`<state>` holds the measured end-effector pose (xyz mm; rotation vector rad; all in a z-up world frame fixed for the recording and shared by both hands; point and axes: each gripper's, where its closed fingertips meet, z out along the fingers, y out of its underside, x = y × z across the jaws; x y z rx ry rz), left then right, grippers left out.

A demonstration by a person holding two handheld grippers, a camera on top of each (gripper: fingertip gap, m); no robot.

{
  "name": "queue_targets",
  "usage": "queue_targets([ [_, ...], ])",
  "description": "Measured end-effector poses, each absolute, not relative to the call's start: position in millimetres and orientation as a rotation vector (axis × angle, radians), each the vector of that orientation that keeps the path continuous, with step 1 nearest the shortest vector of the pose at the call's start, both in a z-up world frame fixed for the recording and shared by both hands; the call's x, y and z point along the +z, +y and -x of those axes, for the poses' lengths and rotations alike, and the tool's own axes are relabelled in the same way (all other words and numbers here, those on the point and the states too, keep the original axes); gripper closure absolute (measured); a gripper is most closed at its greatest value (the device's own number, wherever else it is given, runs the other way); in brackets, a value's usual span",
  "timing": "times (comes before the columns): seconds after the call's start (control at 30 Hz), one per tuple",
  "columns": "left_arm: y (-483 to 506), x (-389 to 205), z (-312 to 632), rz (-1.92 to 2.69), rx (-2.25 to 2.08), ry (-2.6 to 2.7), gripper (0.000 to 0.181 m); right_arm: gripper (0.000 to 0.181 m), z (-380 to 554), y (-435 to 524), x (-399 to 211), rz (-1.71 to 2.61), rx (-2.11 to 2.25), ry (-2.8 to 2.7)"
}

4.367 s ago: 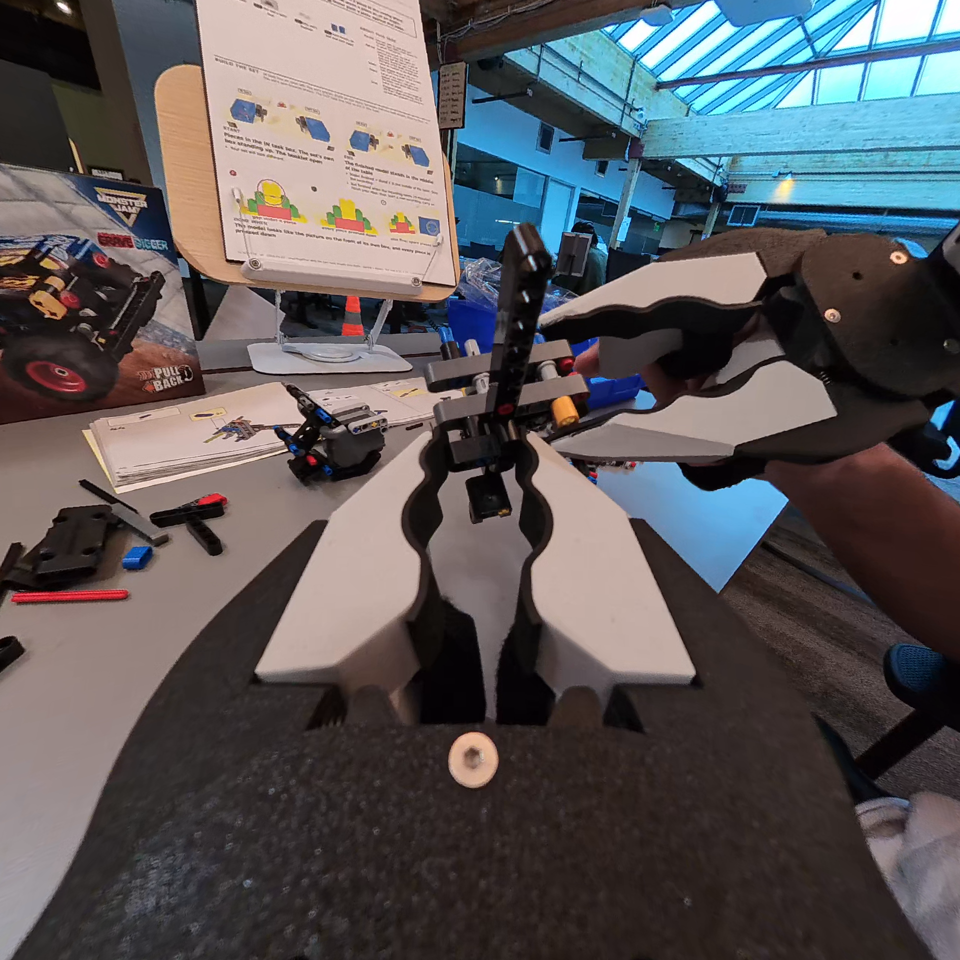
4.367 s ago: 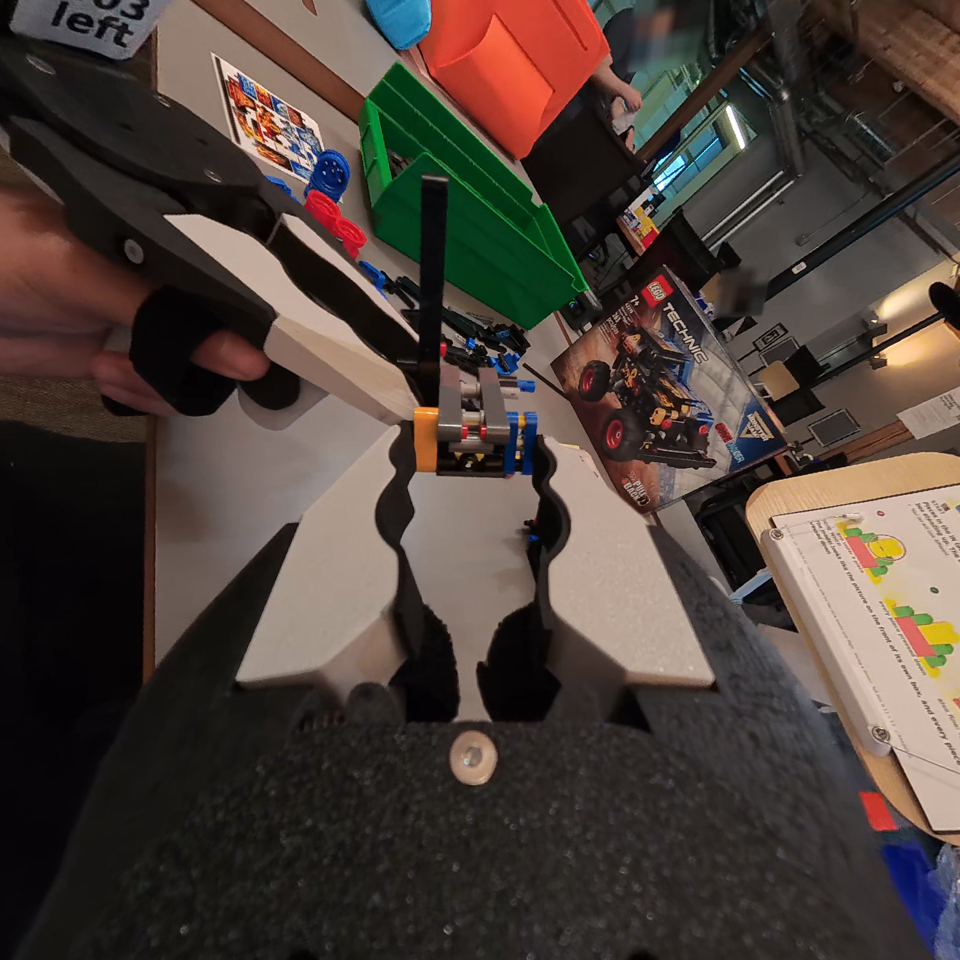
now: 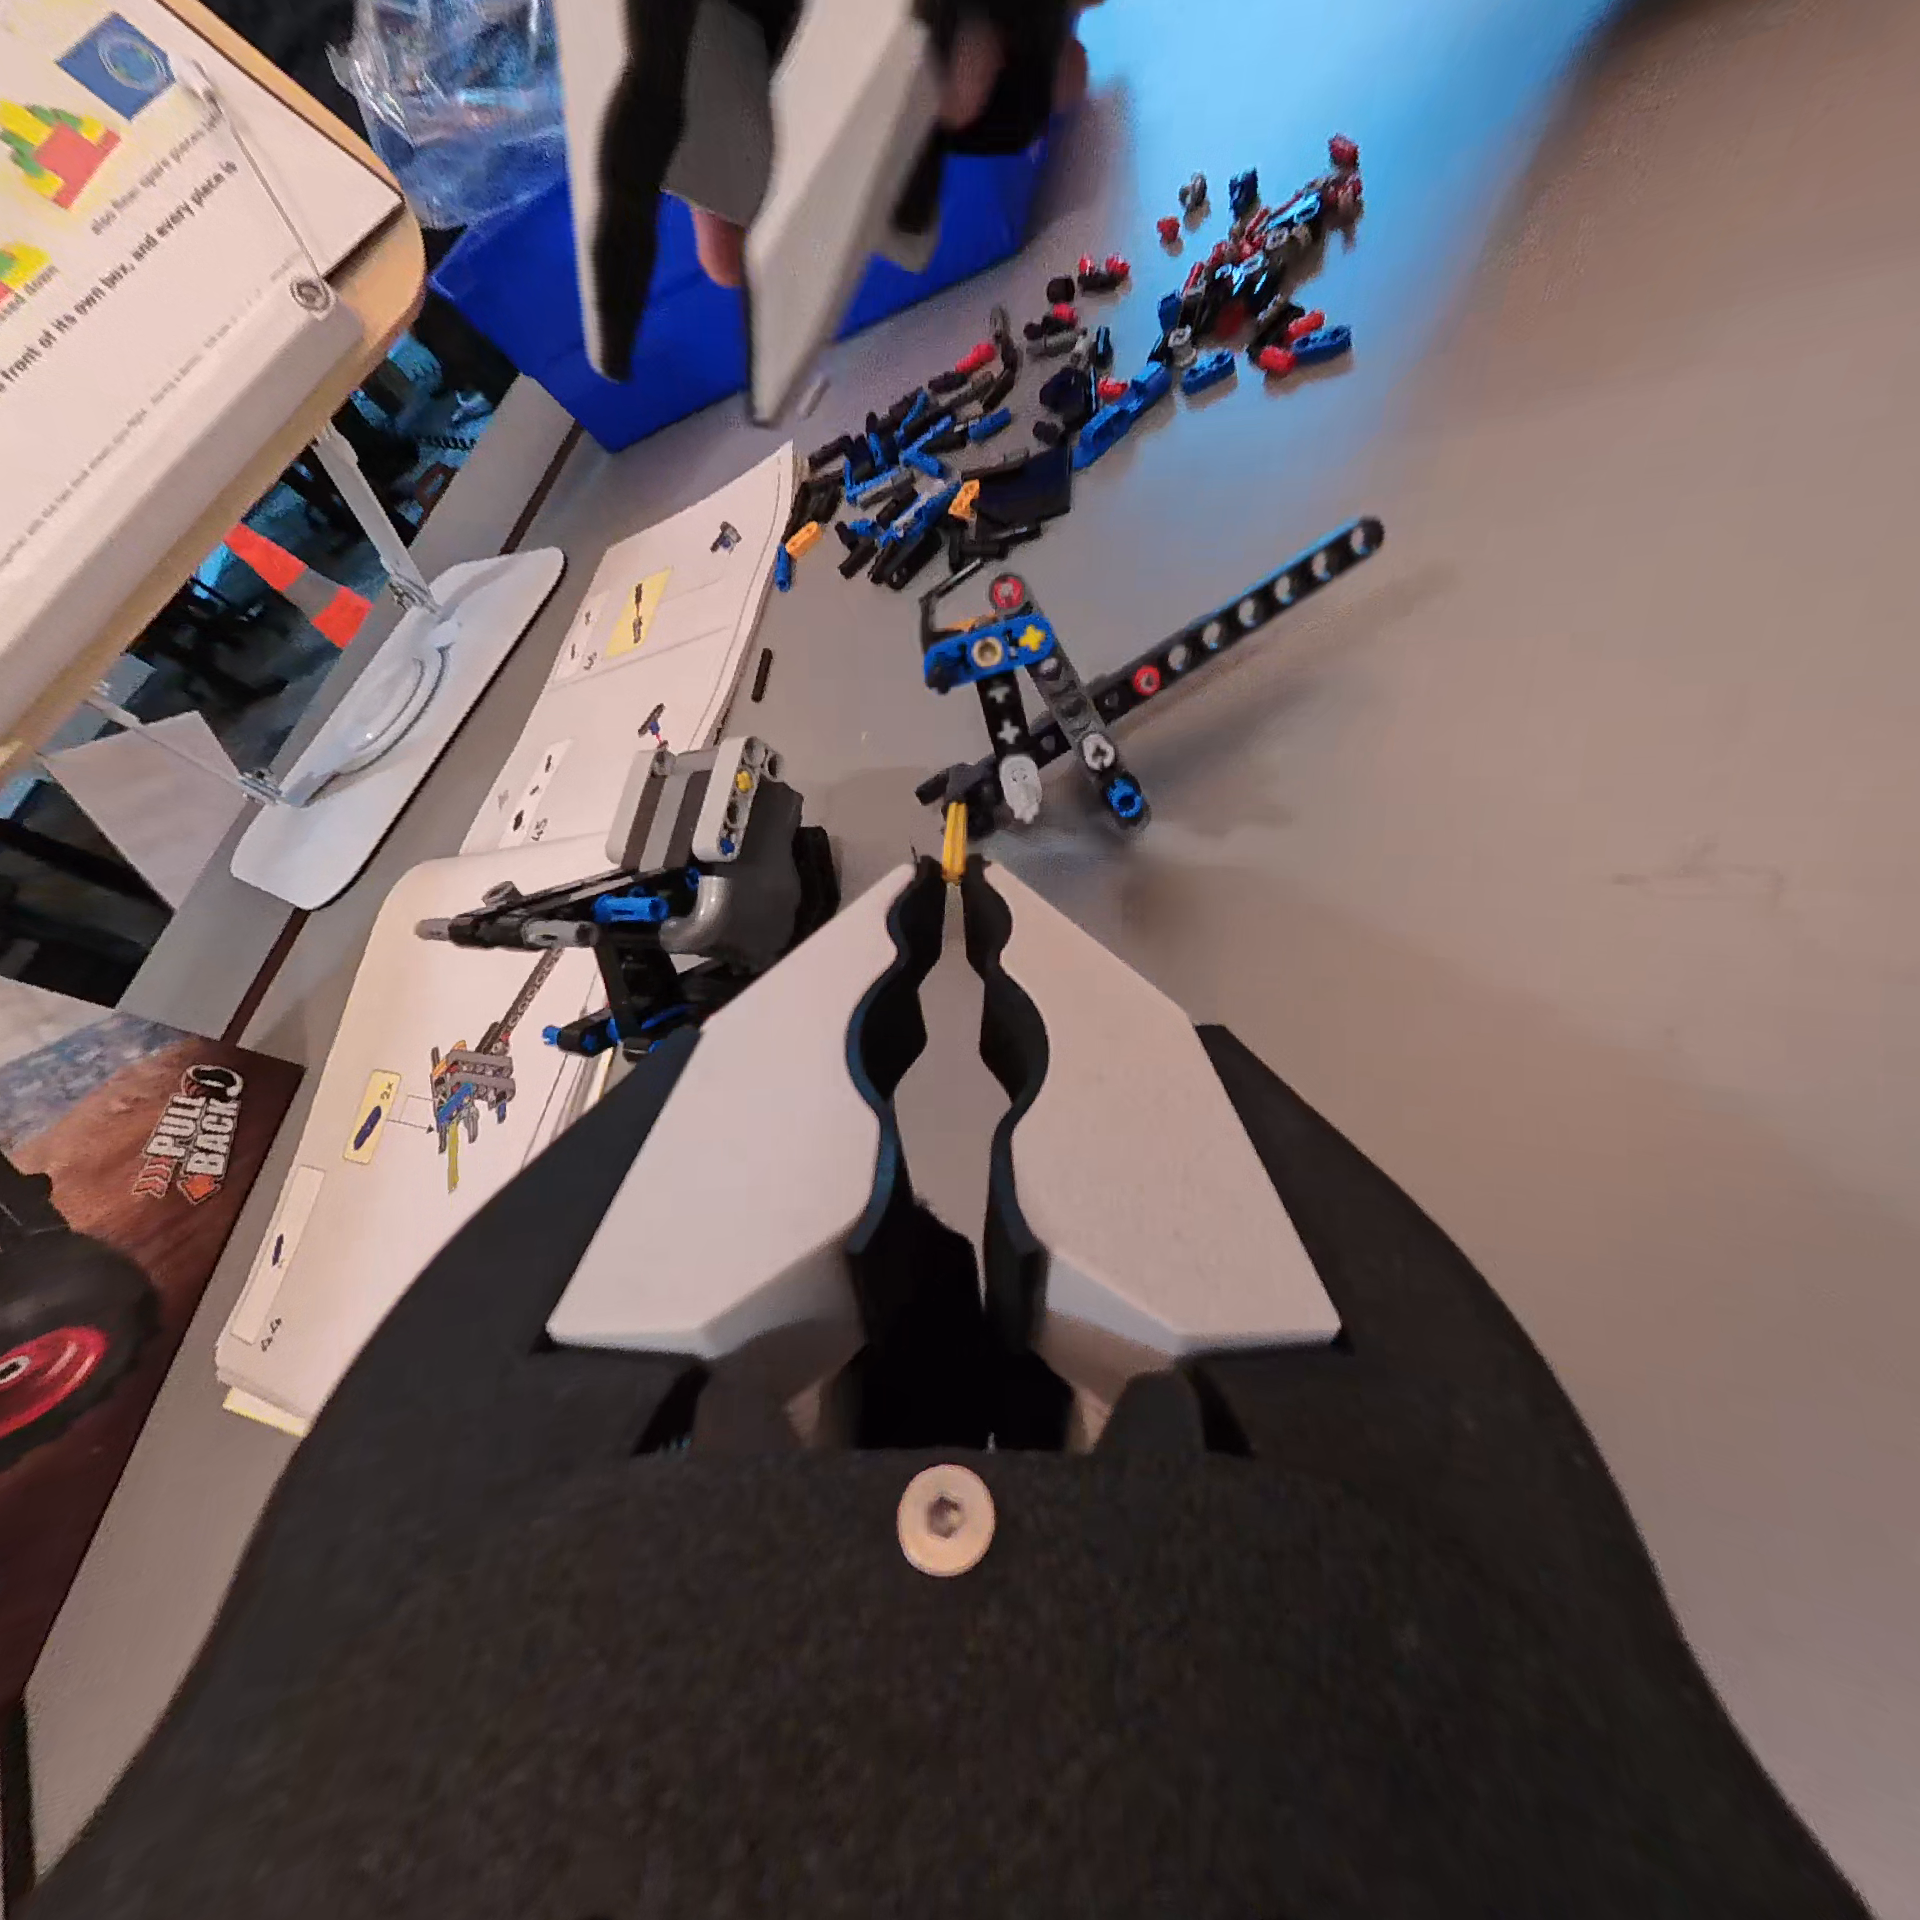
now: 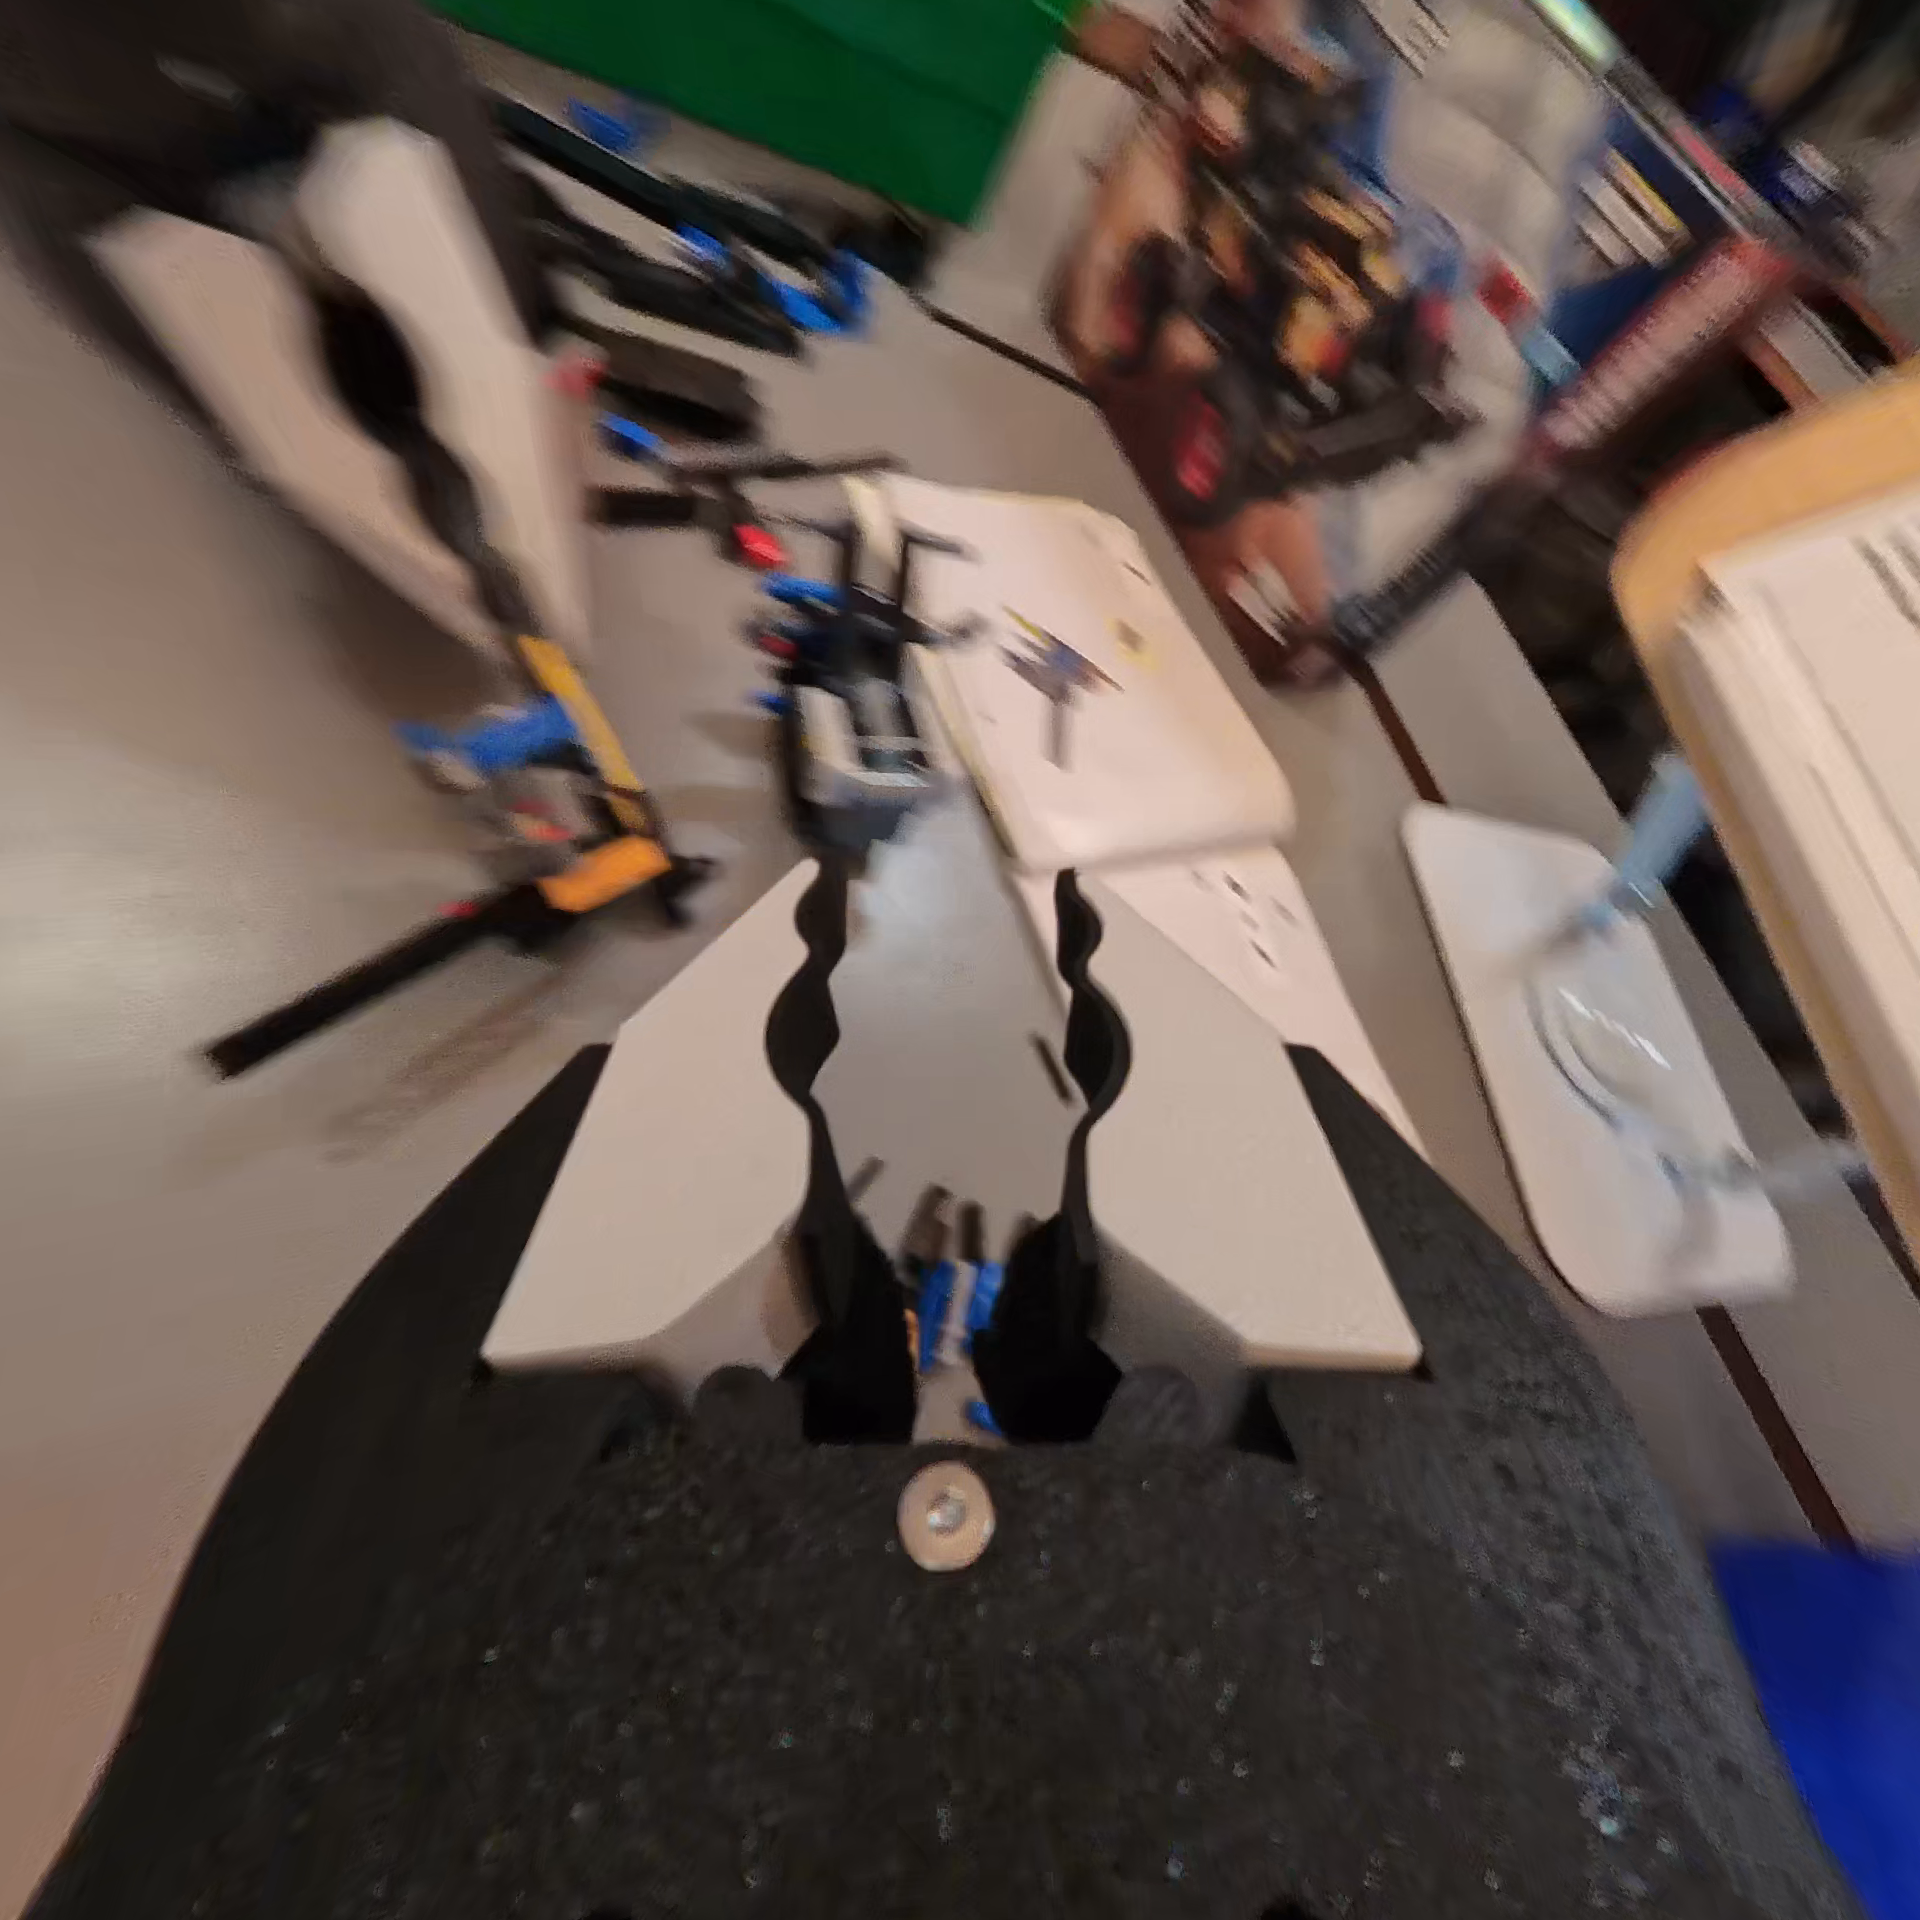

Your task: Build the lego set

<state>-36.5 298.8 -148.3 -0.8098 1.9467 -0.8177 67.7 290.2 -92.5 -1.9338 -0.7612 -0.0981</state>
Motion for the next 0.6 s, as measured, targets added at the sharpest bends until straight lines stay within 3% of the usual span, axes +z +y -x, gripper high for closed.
queue_targets([
  [0.27,297,-167,38,0.795,-0.692,2.023,0.179,0.143,-146,309,-107,2.084,-0.126,-0.269],
  [0.6,290,-178,40,0.770,-0.590,2.059,0.179,0.144,-153,312,-142,2.194,-0.138,-0.270],
])
